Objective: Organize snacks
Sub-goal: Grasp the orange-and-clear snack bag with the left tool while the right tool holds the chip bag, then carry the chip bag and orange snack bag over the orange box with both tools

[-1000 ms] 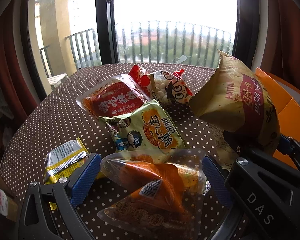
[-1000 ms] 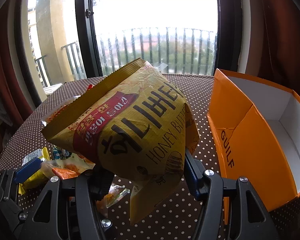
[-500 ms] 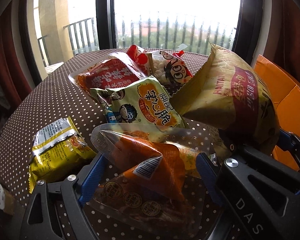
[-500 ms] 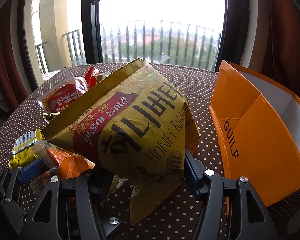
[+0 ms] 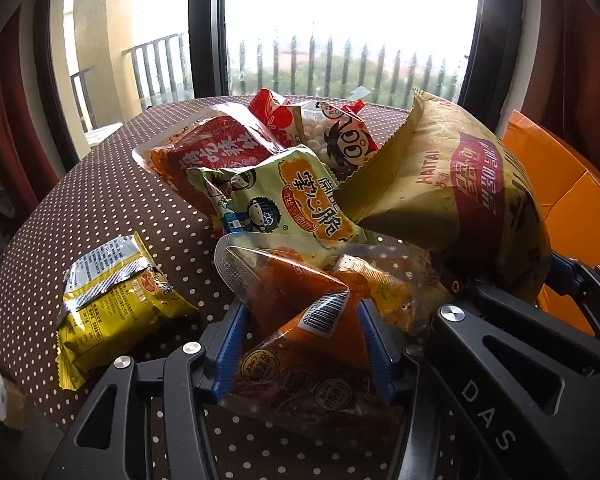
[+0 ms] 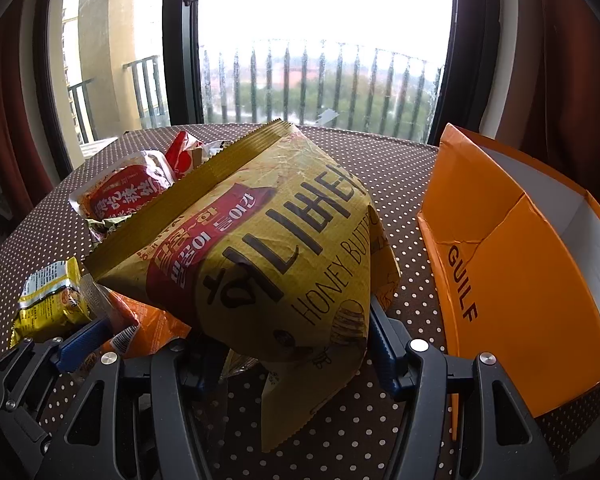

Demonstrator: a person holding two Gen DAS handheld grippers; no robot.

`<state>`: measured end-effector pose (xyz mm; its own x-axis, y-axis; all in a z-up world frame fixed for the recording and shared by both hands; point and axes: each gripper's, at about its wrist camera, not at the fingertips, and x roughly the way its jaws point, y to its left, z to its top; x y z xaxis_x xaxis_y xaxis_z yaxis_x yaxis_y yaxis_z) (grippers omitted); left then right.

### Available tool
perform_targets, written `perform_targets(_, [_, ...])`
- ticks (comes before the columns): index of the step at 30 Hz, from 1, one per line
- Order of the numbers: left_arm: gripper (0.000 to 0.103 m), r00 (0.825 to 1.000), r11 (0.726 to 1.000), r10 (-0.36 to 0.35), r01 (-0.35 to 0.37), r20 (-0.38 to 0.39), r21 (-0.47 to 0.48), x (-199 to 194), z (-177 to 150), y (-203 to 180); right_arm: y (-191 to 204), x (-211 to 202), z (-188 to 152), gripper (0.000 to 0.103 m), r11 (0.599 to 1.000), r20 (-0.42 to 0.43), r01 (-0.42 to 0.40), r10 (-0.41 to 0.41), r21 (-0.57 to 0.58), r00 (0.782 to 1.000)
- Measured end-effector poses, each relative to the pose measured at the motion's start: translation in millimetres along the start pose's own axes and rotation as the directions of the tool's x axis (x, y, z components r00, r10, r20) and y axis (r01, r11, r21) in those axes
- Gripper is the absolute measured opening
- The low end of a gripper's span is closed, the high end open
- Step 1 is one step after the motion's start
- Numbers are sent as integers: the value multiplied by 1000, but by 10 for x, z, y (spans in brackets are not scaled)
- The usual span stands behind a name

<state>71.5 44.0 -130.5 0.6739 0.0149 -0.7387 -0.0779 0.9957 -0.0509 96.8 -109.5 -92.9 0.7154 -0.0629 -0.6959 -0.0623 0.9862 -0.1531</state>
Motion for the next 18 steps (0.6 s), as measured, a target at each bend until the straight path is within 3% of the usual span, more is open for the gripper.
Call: perform_targets(18, [54, 990, 1000, -1, -2, 143, 21, -600, 305, -116, -127, -480, 180, 64, 999, 127, -21, 15, 46, 992])
